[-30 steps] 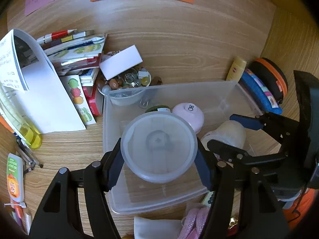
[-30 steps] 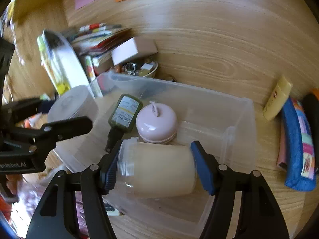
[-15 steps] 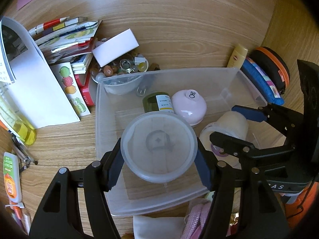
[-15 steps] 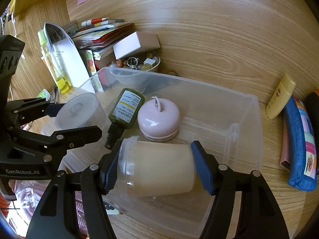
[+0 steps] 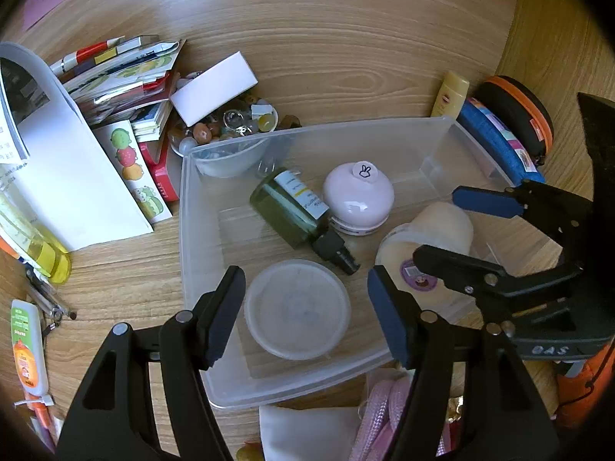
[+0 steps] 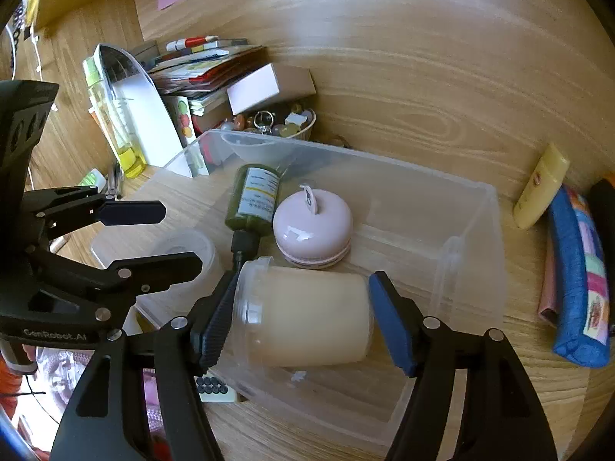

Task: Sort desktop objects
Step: 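Lower and release the white container with the left tool while the right tool releases the beige jar, then move both tools back toward the pink bagged rope and light-blue tube bottle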

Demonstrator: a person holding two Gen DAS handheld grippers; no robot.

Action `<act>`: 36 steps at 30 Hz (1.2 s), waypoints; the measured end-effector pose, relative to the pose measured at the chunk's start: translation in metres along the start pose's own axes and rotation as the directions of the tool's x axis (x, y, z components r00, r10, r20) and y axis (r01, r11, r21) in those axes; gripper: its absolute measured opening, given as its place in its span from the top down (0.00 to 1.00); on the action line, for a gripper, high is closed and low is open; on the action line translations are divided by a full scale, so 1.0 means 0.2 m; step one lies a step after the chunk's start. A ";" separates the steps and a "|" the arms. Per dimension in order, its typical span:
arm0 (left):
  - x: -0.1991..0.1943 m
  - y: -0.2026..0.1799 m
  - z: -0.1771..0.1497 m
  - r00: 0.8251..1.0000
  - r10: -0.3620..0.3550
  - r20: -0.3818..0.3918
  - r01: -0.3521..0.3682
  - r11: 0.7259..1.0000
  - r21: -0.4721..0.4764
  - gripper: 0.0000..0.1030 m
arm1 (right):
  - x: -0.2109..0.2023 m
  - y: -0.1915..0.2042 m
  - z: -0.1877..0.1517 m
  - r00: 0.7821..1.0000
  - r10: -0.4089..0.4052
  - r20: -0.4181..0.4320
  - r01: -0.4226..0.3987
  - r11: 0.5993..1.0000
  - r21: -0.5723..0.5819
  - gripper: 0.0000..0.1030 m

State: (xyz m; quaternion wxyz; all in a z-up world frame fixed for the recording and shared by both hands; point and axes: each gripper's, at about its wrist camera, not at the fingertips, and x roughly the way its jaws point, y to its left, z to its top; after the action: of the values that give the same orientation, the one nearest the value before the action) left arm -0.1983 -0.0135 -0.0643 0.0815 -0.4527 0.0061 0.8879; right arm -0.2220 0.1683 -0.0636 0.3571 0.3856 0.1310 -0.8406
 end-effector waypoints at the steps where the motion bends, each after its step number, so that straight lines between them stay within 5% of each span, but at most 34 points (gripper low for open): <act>1: 0.00 0.00 0.00 1.000 0.002 -0.002 -0.002 1.000 -0.003 0.36 | -0.01 0.00 0.00 1.000 0.000 0.007 0.000 1.000 -0.004 0.31; 6: -0.07 0.00 0.01 0.999 0.023 0.029 -0.023 1.000 -0.010 0.35 | -0.07 0.02 0.01 0.998 -0.010 0.055 0.011 1.000 -0.016 0.22; 17: -0.33 0.05 -0.02 0.984 0.115 0.139 -0.110 0.993 -0.038 0.11 | -0.18 0.01 0.02 0.993 -0.039 0.110 0.041 0.999 -0.017 0.17; 22: -0.43 0.07 -0.07 0.975 0.139 0.175 -0.130 0.990 -0.061 0.07 | -0.31 0.04 0.02 0.985 -0.074 0.158 0.078 0.997 -0.023 0.00; 36: -0.73 0.06 -0.34 0.951 0.168 0.261 -0.144 0.984 -0.108 0.03 | -0.63 0.16 -0.20 0.961 -0.139 0.237 0.142 0.990 0.003 0.00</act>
State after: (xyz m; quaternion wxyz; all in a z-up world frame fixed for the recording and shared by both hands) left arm -0.0609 -0.0516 0.0112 -0.0089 -0.3292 -0.0082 0.9442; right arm -0.1206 0.2282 0.0047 0.3123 0.2698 0.1202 -0.9029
